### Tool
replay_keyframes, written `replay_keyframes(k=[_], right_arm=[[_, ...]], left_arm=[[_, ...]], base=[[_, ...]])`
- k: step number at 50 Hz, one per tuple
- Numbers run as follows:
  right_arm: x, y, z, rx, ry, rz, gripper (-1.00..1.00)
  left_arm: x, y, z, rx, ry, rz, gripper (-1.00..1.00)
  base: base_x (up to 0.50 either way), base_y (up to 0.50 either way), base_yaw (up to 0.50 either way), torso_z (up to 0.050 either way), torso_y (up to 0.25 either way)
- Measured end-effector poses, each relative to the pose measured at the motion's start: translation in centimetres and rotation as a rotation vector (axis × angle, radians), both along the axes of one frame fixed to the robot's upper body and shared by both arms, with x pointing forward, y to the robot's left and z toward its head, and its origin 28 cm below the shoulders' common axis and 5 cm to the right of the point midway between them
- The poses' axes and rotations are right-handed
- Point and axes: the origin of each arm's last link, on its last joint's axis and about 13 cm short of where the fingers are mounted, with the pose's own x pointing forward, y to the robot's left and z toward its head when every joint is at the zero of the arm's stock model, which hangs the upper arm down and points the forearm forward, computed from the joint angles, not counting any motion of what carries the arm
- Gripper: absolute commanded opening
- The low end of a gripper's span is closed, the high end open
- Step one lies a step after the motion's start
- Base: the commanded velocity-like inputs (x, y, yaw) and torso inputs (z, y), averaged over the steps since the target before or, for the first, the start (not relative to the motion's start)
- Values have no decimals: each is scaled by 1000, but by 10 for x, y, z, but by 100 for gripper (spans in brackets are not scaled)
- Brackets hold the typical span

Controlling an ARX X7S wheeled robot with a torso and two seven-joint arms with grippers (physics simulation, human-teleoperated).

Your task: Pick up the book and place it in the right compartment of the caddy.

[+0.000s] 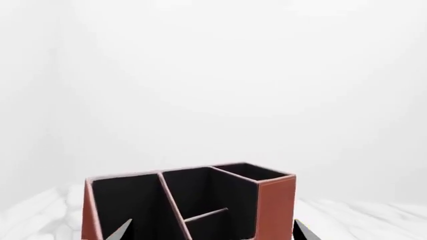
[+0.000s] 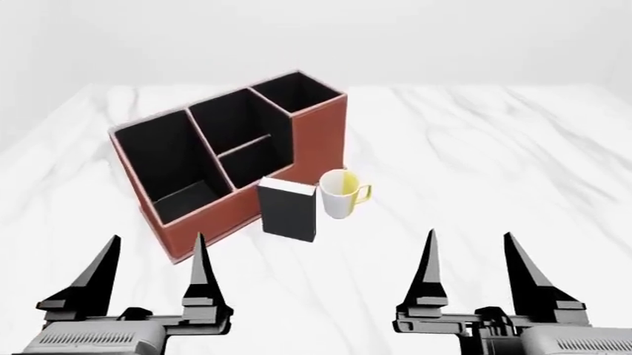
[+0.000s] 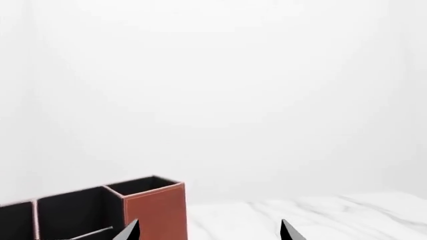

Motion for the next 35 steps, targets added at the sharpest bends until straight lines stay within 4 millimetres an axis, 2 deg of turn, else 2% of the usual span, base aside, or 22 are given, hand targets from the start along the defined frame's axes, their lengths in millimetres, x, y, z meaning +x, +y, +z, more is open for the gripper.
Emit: replay_keyframes(k=[22,28,35], right_arm=[[0,1,0,-2,2,9,100],[0,1,-1,-1,-1,11,100],[-1,2,-1,-1,1,17,100]], left_arm=[[0,0,0,-1,-2,1,100],[0,0,0,0,-3,2,100],[0,1,0,3,-2,2,100]], base=[[500,0,0,0,1],[0,0,0,0,2],[0,-500,0,0,0]])
